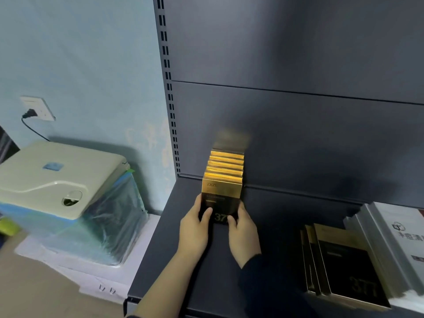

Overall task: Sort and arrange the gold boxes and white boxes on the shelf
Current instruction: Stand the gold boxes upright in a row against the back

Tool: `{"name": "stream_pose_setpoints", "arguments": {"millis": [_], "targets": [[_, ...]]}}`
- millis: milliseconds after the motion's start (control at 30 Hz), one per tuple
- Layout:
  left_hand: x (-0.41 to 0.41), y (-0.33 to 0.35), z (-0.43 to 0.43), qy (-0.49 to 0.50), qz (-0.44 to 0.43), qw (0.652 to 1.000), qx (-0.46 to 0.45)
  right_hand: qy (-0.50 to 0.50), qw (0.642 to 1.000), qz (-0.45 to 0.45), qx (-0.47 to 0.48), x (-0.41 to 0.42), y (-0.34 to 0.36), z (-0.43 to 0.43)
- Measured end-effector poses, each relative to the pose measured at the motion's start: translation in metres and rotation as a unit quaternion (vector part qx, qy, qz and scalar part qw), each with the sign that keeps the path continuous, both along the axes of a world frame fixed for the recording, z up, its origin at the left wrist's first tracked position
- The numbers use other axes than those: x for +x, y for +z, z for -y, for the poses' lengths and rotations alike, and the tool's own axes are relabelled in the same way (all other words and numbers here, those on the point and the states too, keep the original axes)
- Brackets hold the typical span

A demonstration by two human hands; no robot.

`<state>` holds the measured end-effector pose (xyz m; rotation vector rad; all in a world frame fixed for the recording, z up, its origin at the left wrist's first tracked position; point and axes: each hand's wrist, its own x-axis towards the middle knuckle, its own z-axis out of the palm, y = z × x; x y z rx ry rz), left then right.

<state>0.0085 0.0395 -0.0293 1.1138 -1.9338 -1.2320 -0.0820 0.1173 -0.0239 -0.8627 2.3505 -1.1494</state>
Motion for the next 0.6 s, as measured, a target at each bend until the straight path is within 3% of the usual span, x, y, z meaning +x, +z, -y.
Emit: {"name": "stream_pose_setpoints", "arguments": {"millis": [133,200,300,433,600], "targets": [[0.008,0.012,-0.019,0.074,-0.036,0.996,0.030,-0.016,0.999,0.052,0.001,0.005,0.021,-0.018],[0.011,0.024,-0.041,0.111,-0.084,0.990,-0.037,-0.008,0.998,0.067,-0.003,0.007,0.039,-0.036],[0.004,0.036,-0.074,0.043,-0.122,0.987,-0.098,0.025,0.999,0.034,-0.004,-0.002,0.072,-0.076],[-0.027,0.045,-0.115,-0.162,-0.094,0.980,0.071,-0.005,0.996,-0.077,0.042,-0.045,0.104,-0.136],[-0.067,0.042,-0.156,-0.263,-0.023,0.940,0.216,-0.069,0.974,-0.129,0.172,-0.080,0.091,-0.182]]}}
